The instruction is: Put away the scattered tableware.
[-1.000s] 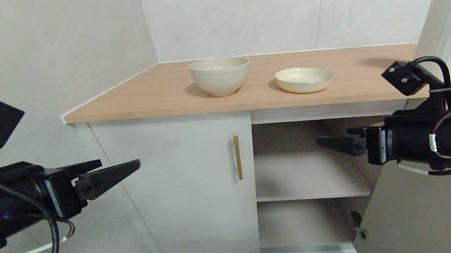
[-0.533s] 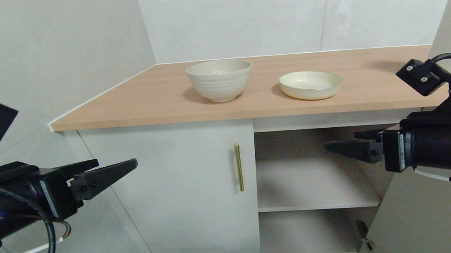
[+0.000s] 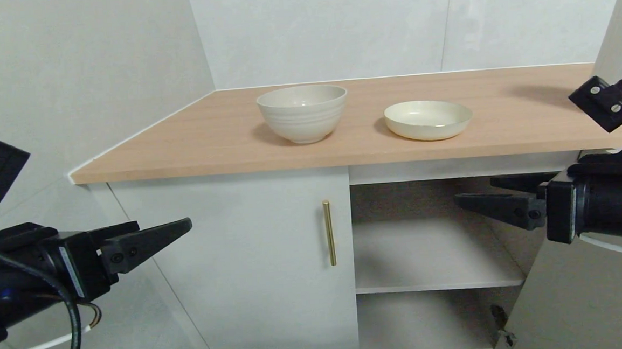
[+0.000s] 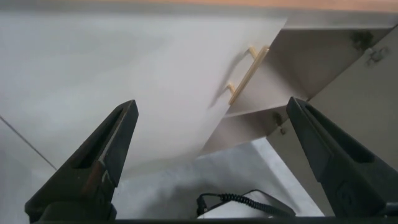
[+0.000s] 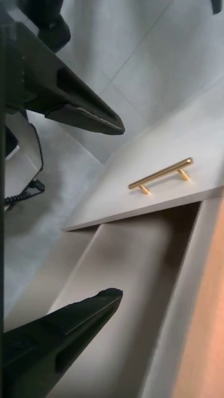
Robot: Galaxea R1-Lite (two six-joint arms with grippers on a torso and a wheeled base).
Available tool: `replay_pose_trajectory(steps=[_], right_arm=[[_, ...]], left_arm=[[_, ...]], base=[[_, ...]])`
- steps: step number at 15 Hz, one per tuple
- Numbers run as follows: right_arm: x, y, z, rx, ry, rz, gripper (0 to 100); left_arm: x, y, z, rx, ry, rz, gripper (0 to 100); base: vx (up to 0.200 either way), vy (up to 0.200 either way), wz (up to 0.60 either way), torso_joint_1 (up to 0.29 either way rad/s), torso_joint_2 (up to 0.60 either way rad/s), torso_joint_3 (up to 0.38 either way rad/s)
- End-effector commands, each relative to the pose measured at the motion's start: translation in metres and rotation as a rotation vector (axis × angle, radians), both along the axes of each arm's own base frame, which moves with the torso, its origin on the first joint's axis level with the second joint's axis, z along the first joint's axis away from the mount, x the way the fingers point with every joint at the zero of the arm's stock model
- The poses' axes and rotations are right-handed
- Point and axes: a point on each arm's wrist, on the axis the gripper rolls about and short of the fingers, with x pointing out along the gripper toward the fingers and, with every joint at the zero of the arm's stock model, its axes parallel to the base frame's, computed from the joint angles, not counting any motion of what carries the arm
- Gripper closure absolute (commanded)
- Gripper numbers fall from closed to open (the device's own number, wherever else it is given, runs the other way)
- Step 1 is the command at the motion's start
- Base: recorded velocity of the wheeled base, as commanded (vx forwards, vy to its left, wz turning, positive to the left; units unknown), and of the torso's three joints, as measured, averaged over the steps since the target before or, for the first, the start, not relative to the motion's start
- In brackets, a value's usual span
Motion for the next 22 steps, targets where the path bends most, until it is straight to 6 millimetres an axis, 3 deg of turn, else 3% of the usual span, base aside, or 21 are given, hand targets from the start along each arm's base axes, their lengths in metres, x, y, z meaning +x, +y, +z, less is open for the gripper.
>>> replay_pose_trajectory(steps=[1,7,12,14,16,19,22], right_arm=[[0.0,0.0,-0.001,-0.006,-0.005,0.001,0],[0.006,0.0,-0.005,-0.018,0.011,-0.012,0],[0.02,0.0,-0.013,-0.017,0.004,-0.036,0],[0.033,0.002,-0.02,-0.001,-0.026,-0.056,0],[0.056,0.008,-0.029,-0.004,-0.051,-0.093,0],[0.108,0.018,-0.018,-0.03,-0.015,-0.33,0],[0.124,0.02,-0.003,0.006,0.139,-0.439,0]], left_arm=[[0.002,-0.001,-0.001,0.002,0.01,-0.001,0],[0.008,-0.002,-0.005,0.006,0.031,-0.001,0],[0.024,-0.008,-0.01,-0.01,0.043,-0.002,0],[0.04,-0.017,-0.001,-0.088,0.063,0.004,0],[0.07,-0.026,0.014,-0.167,0.094,0.038,0],[0.116,-0.038,0.034,-0.18,0.187,0.123,0],[0.146,-0.058,0.035,-0.184,0.306,0.235,0]], base=[[0.0,0.0,0.0,0.066,-0.29,-0.217],[0.0,0.0,0.0,0.125,-0.41,-0.285],[0.0,0.0,0.0,0.177,-0.46,-0.285],[0.0,0.0,0.0,0.203,-0.48,-0.291],[0.0,0.0,0.0,0.088,-0.22,-0.132],[0.0,0.0,0.0,0.015,-0.03,-0.015],[0.0,0.0,0.0,0.0,0.0,0.0]])
